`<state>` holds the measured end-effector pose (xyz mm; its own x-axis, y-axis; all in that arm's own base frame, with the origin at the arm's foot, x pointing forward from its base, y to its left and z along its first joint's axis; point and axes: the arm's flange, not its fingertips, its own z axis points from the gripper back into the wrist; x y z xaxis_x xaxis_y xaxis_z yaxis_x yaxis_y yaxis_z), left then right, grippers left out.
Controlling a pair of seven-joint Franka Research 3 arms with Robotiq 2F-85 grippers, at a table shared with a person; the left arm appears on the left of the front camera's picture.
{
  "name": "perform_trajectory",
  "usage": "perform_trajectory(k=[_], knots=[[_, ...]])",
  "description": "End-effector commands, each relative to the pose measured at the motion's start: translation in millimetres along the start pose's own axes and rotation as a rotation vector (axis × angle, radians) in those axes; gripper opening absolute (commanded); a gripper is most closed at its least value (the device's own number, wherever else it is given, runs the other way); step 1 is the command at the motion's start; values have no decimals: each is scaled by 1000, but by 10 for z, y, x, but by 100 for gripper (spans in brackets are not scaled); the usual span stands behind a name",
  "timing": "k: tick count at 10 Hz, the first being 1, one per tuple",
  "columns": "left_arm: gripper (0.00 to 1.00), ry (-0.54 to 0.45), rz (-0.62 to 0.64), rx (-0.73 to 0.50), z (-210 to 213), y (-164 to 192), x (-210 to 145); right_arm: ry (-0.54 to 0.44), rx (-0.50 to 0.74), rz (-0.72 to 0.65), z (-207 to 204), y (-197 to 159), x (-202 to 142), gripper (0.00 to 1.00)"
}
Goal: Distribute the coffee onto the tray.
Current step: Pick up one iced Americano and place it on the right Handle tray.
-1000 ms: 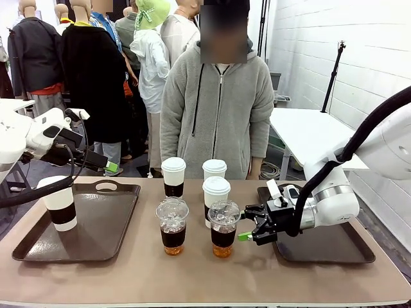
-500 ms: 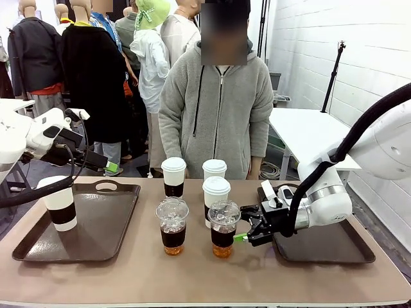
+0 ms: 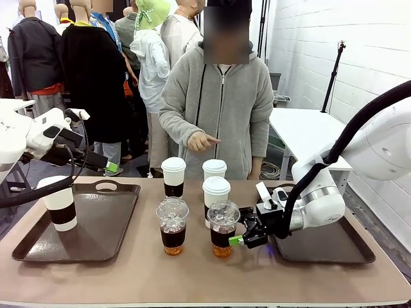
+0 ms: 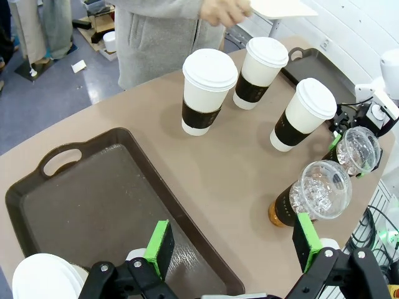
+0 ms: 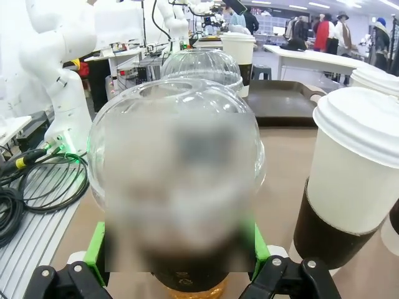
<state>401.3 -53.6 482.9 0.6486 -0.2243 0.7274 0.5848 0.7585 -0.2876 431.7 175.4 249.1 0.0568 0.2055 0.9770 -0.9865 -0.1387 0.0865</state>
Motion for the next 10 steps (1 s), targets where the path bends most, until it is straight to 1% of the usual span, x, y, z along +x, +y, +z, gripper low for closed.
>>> perform_trajectory(k=[1, 7, 8, 10], knots=[[100, -11, -17, -18, -33, 49, -13, -4, 53, -10, -97, -61, -4, 100], [100, -11, -17, -18, -33, 49, -13, 6, 44, -41, -164, -82, -4, 100], [100, -11, -17, -18, -33, 49, -13, -8, 30, -3, -130, -45, 6, 100], [100, -11, -17, -18, -33, 49, -13, -8, 28, -10, -125, -48, 4, 100]])
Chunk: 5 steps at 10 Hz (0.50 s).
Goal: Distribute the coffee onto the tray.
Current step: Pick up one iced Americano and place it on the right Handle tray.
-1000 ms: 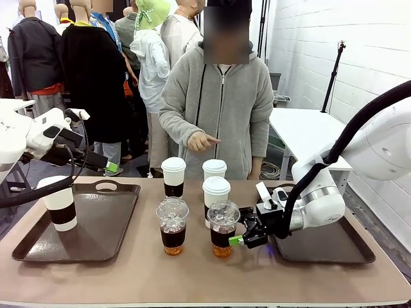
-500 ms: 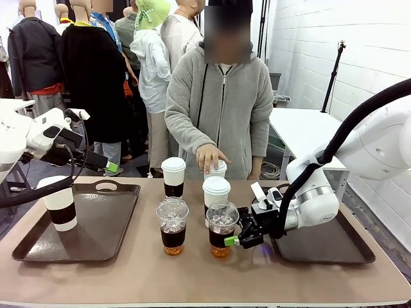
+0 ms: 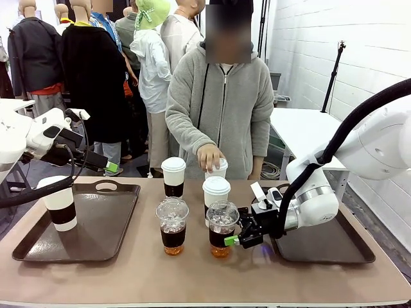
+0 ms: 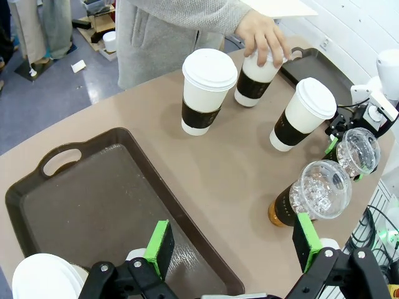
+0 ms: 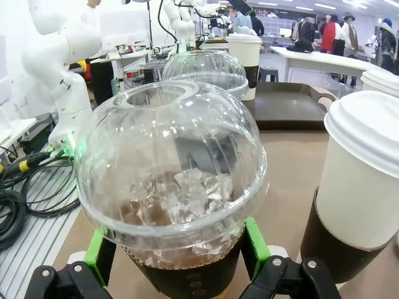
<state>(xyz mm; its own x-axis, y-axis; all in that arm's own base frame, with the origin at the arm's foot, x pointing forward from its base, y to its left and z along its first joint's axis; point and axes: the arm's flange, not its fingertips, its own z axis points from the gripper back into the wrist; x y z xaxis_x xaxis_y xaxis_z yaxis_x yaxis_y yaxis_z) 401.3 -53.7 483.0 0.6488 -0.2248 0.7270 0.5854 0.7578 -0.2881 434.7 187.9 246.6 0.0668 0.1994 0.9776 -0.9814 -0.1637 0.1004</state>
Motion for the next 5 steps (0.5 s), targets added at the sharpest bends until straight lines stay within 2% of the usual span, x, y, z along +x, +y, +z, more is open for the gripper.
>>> perform_trajectory(k=[1, 2, 5], knots=[[100, -12, -17, -17, -33, 50, -14, 0, -7, -13, 3, -3, 2, 81], [100, -12, -17, -17, -33, 50, -14, -25, -35, -12, 27, -20, -7, 62], [100, -12, -17, -17, -33, 50, -14, -35, -31, -27, 48, -27, 5, 62]])
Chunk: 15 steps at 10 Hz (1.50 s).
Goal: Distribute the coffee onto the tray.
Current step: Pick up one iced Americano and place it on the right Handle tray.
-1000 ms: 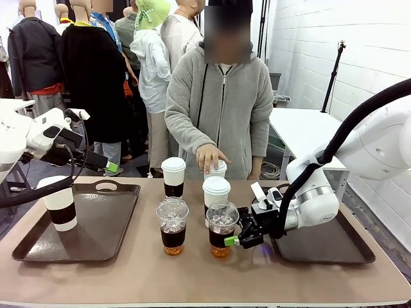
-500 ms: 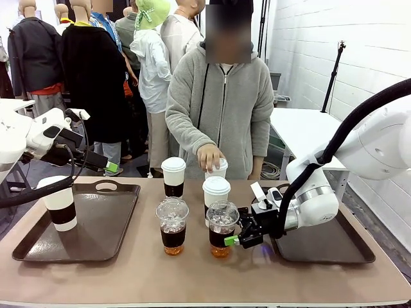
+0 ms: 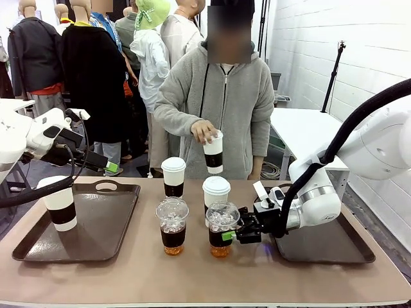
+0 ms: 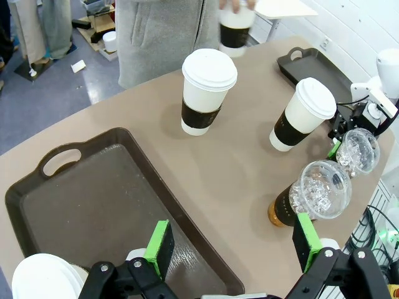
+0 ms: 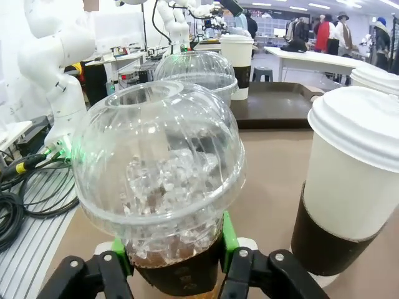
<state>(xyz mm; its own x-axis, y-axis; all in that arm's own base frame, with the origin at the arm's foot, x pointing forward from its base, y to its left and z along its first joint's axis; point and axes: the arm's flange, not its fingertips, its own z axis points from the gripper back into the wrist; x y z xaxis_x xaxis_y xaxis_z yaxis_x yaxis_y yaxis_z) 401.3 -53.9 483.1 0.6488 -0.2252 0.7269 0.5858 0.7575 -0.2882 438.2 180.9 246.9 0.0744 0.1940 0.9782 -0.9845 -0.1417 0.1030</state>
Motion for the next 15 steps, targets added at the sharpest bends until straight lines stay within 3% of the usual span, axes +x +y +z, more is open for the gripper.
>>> perform_trajectory(k=[1, 4, 7, 10, 12, 15], knots=[[100, -12, -16, -16, -32, 52, -15, -45, 6, -28, 12, 18, 51, 62], [100, -12, -16, -16, -32, 52, -15, -117, 60, -39, 494, 195, 401, 62], [100, -12, -16, -16, -32, 52, -15, -60, 78, -73, 1249, 271, 690, 62], [100, -12, -16, -16, -32, 52, -15, -6, 35, -75, 1834, 214, 736, 62], [100, -12, -16, -16, -32, 52, -15, -7, -6, -83, 2051, 123, 672, 62], [100, -12, -16, -16, -32, 52, -15, 15, -12, -64, 2022, 209, 647, 62]])
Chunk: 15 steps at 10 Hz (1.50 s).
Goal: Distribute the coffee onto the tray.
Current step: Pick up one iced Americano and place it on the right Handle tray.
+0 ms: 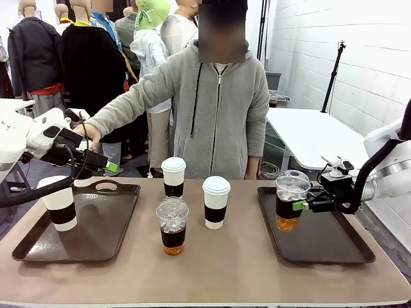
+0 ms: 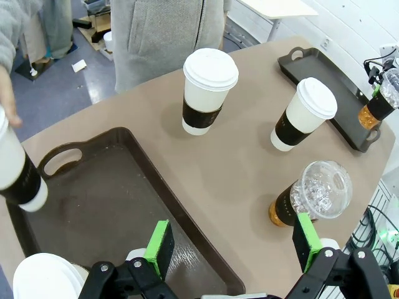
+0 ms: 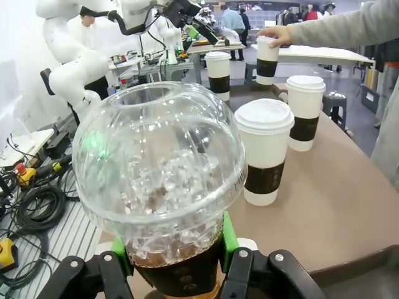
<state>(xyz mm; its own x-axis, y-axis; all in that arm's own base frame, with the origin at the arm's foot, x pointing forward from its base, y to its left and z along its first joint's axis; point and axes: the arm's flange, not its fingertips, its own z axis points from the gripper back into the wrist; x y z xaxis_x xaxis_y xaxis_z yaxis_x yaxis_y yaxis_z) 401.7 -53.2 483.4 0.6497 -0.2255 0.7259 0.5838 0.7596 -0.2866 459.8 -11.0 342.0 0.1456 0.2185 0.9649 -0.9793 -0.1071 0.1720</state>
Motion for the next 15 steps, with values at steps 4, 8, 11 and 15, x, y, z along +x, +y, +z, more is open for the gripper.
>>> perform_trajectory(k=[4, 8, 11, 15], knots=[[100, -14, -17, -19, -36, 45, -18, 0, 7, 10, -44, 59, 70, 62], [100, -14, -17, -19, -36, 45, -18, 18, -88, 8, 157, -457, -77, 62], [100, -14, -17, -19, -36, 45, -18, 31, -149, 4, 320, -868, -188, 62], [100, -14, -17, -19, -36, 45, -18, 4, -226, 23, 440, -1337, -176, 62]])
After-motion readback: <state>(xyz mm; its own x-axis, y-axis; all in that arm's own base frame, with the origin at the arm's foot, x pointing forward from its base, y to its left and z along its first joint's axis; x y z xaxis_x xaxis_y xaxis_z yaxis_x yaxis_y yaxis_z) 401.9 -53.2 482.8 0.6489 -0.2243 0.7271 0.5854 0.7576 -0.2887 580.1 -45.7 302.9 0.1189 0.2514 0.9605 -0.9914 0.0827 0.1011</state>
